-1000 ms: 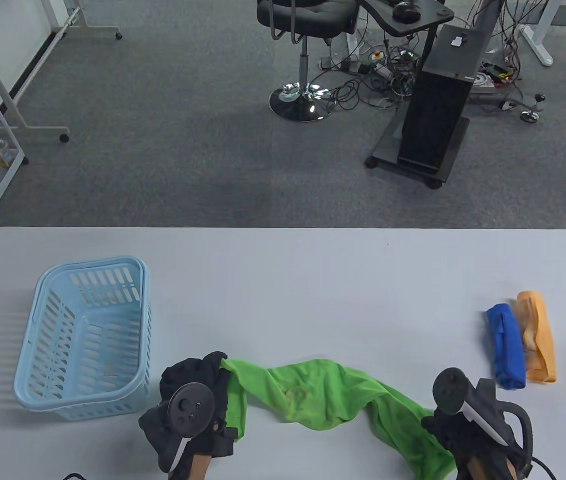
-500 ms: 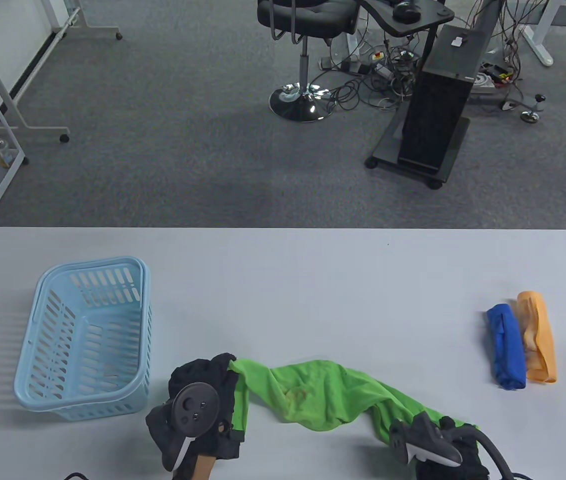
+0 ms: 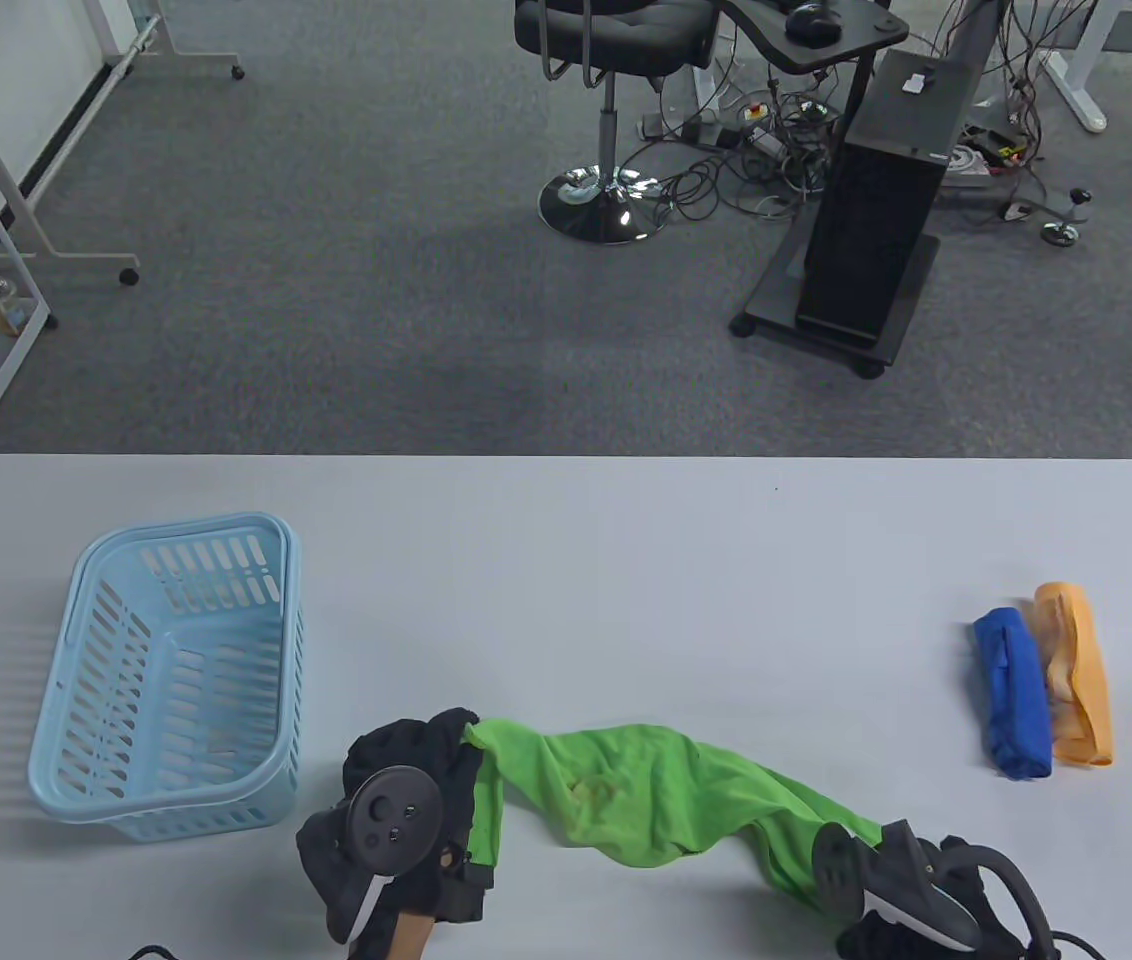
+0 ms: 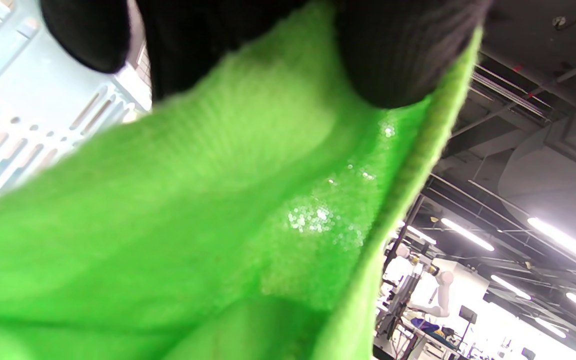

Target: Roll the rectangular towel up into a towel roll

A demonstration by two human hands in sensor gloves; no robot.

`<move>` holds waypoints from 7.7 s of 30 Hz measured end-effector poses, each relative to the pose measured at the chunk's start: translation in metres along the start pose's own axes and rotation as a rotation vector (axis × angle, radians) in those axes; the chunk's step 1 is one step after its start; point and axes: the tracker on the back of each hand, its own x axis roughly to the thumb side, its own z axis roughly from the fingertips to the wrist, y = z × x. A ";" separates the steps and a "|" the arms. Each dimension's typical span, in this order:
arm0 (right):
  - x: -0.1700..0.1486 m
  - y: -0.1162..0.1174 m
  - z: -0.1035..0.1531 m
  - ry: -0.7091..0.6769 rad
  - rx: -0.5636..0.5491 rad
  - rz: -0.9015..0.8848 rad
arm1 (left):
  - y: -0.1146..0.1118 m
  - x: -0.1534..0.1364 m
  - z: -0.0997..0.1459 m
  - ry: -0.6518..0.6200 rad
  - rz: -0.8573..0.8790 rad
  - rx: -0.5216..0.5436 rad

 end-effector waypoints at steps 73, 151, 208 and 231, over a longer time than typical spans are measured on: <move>-0.170 -0.113 -0.031 0.173 -0.241 -1.068 | 0.135 -0.017 -0.129 0.400 -0.079 -0.228; -0.168 -0.014 -0.031 0.539 -0.395 -1.079 | 0.088 -0.054 -0.117 0.324 -0.354 -0.351; 0.060 -0.082 -0.163 0.024 -0.179 -0.664 | -0.148 0.072 -0.026 0.048 -0.286 -0.704; 0.010 -0.155 -0.105 0.034 -0.282 -1.141 | -0.039 0.083 -0.063 0.087 -0.097 -0.352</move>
